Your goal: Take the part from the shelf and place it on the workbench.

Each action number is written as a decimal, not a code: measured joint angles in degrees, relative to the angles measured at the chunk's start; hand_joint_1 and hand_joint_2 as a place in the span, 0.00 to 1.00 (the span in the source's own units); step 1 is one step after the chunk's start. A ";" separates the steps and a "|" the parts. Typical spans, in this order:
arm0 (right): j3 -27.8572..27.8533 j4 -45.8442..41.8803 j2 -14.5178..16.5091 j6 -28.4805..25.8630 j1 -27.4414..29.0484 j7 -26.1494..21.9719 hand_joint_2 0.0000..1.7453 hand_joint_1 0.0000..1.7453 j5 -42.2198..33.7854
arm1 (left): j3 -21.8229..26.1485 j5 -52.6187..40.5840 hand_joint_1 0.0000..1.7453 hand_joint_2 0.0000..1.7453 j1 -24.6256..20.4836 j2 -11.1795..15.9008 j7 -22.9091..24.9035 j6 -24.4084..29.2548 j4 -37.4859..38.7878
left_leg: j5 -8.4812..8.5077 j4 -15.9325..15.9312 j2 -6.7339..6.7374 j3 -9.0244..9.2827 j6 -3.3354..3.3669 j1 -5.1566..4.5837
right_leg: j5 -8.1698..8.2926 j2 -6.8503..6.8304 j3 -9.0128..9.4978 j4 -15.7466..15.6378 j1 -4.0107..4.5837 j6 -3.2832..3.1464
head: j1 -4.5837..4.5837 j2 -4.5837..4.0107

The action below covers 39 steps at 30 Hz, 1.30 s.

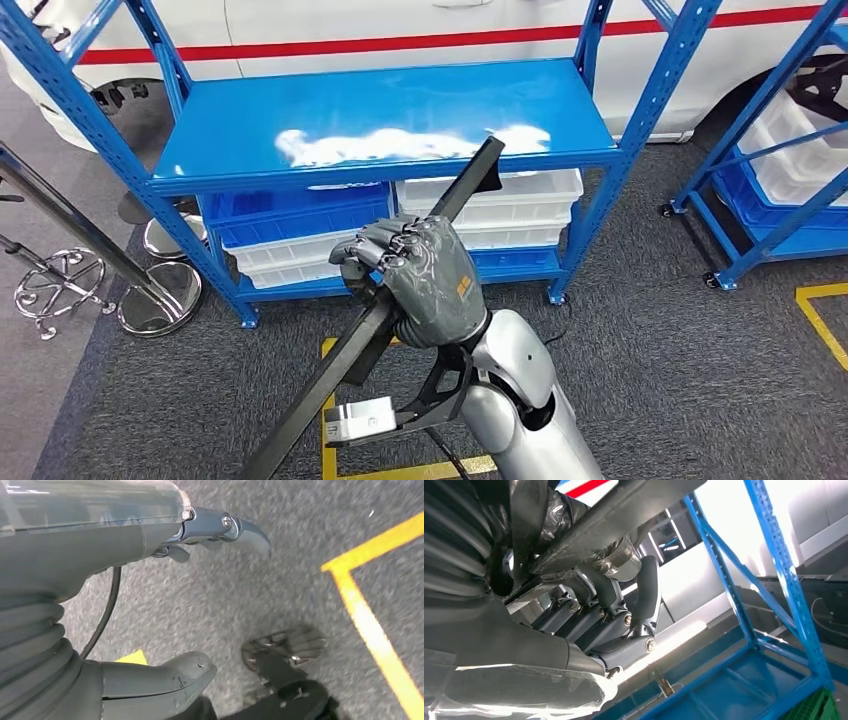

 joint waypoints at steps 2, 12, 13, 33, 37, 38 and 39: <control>0.10 0.12 0.03 0.25 0.02 0.00 1.00 1.00 -0.20 | 0.00 0.21 0.00 1.00 0.00 0.00 0.00 0.04 0.00 | -3.90 7.30 0.00 -1.46 -0.26 0.03 | 1.48 -0.04 -1.98 0.13 0.19 -0.16 | -0.01 0.00; 0.52 0.30 0.17 0.59 -0.06 0.00 1.00 1.00 -0.56 | -0.17 0.70 0.00 1.00 -0.20 0.23 -0.01 0.09 -0.01 | -0.13 -8.58 -0.09 12.16 1.59 -0.33 | 6.83 -0.10 -7.62 0.46 0.42 2.10 | 0.01 0.01; 0.55 0.30 0.17 0.65 -0.08 0.00 1.00 1.00 -0.58 | -0.24 0.70 0.00 1.00 -0.20 0.21 0.00 0.09 -0.01 | 0.57 -8.82 0.04 11.71 2.14 -0.17 | 5.60 0.06 -8.11 1.28 0.40 2.42 | 0.01 0.01; 0.73 1.14 0.20 1.23 -0.68 0.14 1.00 1.00 -0.53 | -0.96 1.33 0.00 1.00 0.11 0.05 0.00 0.22 -0.02 | -4.80 8.07 -0.14 0.46 -0.68 0.09 | 2.82 -0.19 -3.38 0.01 0.24 -0.32 | 0.00 0.00; 0.75 1.33 0.23 1.23 -0.70 0.17 1.00 1.00 -0.53 | -0.97 1.36 0.00 1.00 -0.04 0.19 -0.01 0.22 -0.02 | -0.97 -0.43 -0.21 8.39 -0.87 0.19 | 4.64 -0.11 -7.19 1.87 0.06 0.43 | -0.01 0.00; 0.78 1.33 0.25 1.23 -0.70 0.20 1.00 1.00 -0.52 | -0.99 1.36 0.00 1.00 -0.11 0.20 -0.02 0.22 -0.02 | -0.98 -3.66 -0.34 10.53 -0.54 0.07 | 5.15 -0.09 -7.76 2.12 0.06 0.77 | 0.00 0.00; 0.83 1.33 0.27 1.22 -0.72 0.22 1.00 1.00 -0.52 | -1.01 1.36 0.00 1.00 -0.13 0.20 -0.03 0.22 -0.02 | -1.38 -5.89 -0.48 11.76 -0.18 -0.09 | 5.69 -0.07 -8.03 2.22 0.06 1.12 | 0.00 0.00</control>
